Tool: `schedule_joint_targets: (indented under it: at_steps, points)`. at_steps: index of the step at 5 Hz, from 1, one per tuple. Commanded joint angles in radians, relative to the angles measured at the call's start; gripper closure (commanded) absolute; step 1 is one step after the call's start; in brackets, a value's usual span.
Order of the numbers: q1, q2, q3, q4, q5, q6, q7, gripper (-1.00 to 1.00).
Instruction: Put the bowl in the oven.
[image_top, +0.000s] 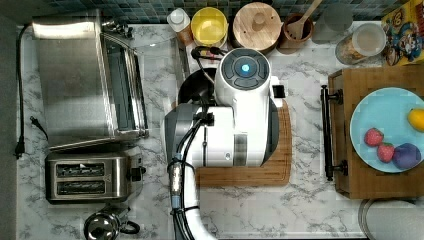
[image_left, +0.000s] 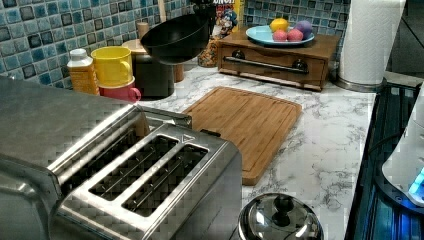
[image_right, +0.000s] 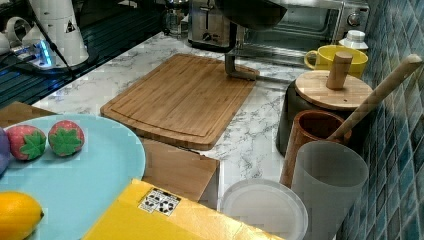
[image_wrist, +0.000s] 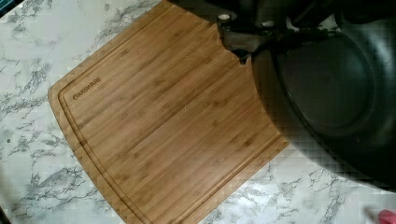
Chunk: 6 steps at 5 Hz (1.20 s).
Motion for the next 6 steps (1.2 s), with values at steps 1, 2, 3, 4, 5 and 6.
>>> schedule_joint_targets:
  at_steps: [1,2,3,4,5,6]
  points:
    - [-0.009,0.007,0.012,0.005,0.038,0.051,-0.093,1.00]
    - [0.008,-0.007,0.030,-0.009,0.060,0.172,-0.193,1.00]
    - [0.015,-0.014,0.071,-0.028,0.080,0.289,-0.296,1.00]
    - [0.066,0.037,0.089,0.016,0.031,0.311,-0.316,1.00]
    - [0.084,0.101,0.119,0.061,0.008,0.356,-0.297,1.00]
    - [0.089,0.182,0.143,0.142,-0.028,0.338,-0.280,1.00]
